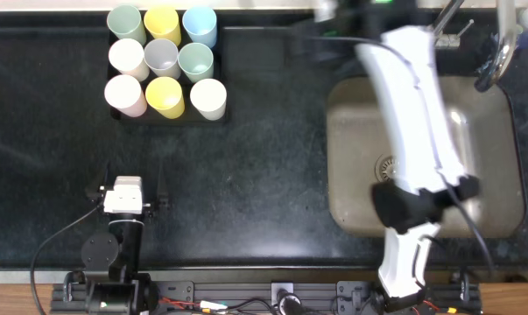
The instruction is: Store Cups
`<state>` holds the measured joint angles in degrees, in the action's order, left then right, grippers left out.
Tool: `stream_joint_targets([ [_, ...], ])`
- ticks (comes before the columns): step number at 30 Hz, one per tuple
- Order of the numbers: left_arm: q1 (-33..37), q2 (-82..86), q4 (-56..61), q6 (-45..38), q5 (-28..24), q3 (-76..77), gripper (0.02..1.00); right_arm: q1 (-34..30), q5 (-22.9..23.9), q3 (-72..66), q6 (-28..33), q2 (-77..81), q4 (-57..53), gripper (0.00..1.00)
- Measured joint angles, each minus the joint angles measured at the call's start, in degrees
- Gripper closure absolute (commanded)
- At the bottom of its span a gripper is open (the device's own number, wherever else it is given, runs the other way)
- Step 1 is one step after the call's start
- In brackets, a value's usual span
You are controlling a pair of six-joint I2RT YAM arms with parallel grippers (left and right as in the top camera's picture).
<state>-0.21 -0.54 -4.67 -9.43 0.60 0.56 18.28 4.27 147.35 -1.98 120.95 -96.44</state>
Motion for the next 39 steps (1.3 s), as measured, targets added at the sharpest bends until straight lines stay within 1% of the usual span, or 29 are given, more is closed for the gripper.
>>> stream_joint_targets([
  [1, 0.0, 0.02, 0.0, -0.02, 0.0, 0.0, 0.018, -2.75, 2.03, -3.19, -1.11, -3.1, -0.22, 0.003],
  [2, 0.0, 0.02, 0.02, 0.0, 0.0, 0.0, 0.018, -4.39, 2.64, -7.1, -2.1, -5.62, 0.15, 0.003],
  [4, 0.0, 0.0, 0.02, -0.02, 0.0, 0.0, 0.018, -6.54, 2.4, -17.14, -3.74, -10.75, 0.2, 0.003],
  [5, 0.0, 0.0, 0.0, -0.02, 0.0, 0.0, 0.018, -8.09, 1.46, -26.1, -4.66, -15.17, 0.68, 0.003],
  [6, 0.0, 0.02, 0.02, -0.02, 0.02, 0.0, 0.018, -9.55, 0.5, -35.5, -5.11, -19.98, 5.35, 0.003],
  [8, 0.0, 0.02, -0.02, -0.02, 0.02, 0.0, 0.018, -11.85, 0.15, -48.92, -5.29, -28.09, 13.57, 0.003],
  [9, 0.0, 0.04, 0.0, 0.0, 0.0, 0.0, 0.018, -13.11, -0.02, -56.28, -5.11, -32.89, 19.67, 0.005],
  [12, 0.0, 0.04, 0.0, -0.02, 0.02, 0.0, 0.018, -17.31, -0.42, -81.37, -3.37, -52.24, 44.26, 0.003],
  [15, 0.0, 0.02, 0.0, -0.02, 0.0, 0.0, 0.018, -19.04, -0.2, -97.59, -1.01, -68.46, 62.18, 0.003],
  [19, 0.0, 0.04, 0.0, -0.02, 0.02, 0.0, 0.018, -19.41, -0.35, -114.14, 3.54, -86.44, 80.89, 0.003],
  [20, 0.0, 0.04, 0.0, -0.02, 0.02, 0.0, 0.02, -19.43, -0.46, -116.83, 4.17, -89.46, 83.56, 0.003],
  [21, 0.0, 0.04, 0.04, -0.02, 0.0, 0.02, 0.02, -19.43, -0.94, -120.74, 4.83, -93.42, 88.67, 0.003],
  [26, 0.0, 0.04, 0.02, -0.02, 0.0, 0.0, 0.018, -19.43, -3.04, -135.36, 6.25, -108.56, 103.45, 0.003],
  [30, 0.0, 0.04, 0.02, -0.02, 0.0, 0.0, 0.018, -19.43, -3.98, -143.77, 6.71, -116.61, 107.08, 0.005],
  [32, 0.0, 0.04, 0.0, -0.02, 0.0, 0.0, 0.02, -19.43, -4.07, -146.07, 6.78, -119.03, 104.13, 0.003],
  [37, 0.0, 0.04, 0.0, -0.02, 0.0, 0.0, 0.018, -19.41, -4.07, -146.29, 6.8, -120.1, 93.61, 0.003],
  [39, 0.0, 0.04, 0.0, -0.02, 0.0, 0.0, 0.018, -19.43, -4.07, -146.31, 6.84, -119.82, 91.71, 0.003],
])
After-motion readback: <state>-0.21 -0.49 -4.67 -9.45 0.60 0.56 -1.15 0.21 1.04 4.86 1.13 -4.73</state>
